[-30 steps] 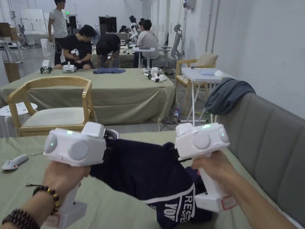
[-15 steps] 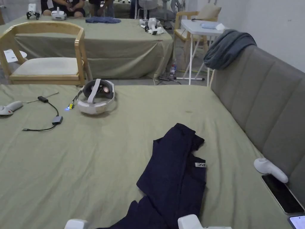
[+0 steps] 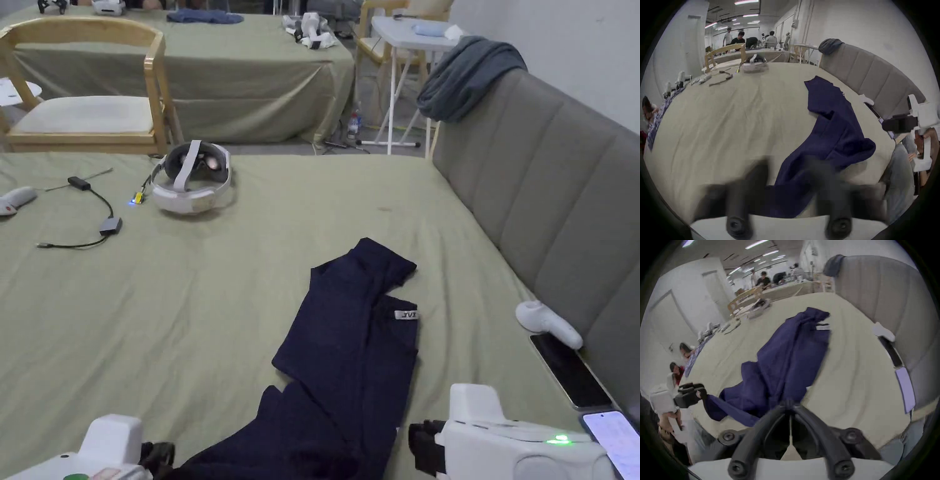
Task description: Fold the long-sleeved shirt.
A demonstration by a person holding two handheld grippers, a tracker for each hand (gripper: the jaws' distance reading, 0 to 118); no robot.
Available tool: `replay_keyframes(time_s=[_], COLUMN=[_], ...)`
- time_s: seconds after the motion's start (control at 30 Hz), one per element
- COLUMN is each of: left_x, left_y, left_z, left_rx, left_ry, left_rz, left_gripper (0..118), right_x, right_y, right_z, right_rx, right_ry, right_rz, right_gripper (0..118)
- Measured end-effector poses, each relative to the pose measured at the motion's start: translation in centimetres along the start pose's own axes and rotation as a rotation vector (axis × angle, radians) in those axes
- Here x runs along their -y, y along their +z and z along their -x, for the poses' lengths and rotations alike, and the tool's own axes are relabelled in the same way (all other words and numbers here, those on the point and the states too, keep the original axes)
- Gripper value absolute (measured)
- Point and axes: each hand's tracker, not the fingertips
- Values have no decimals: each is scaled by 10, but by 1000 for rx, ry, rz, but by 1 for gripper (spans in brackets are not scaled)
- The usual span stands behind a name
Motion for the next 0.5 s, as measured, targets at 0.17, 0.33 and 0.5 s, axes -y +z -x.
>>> replay_keyframes(time_s=[0.17,0.33,0.5], left_x=[11,32,49], left_y=[-16,-47,-69], left_z=[2,-2,-4], left_rx=[75,-6,-19], left_ry=[48,-19,-23], left_rz=[27,126,191], left_gripper=[89,102,20], right_x=[1,-4,-44], right_y=[-1,-14,-36], right_z=[-5,-15,-22], right_rx=[-53,-41,-41], right_ry=[14,14,33], right_rz=[26,53,55], right_gripper=[0,0,0])
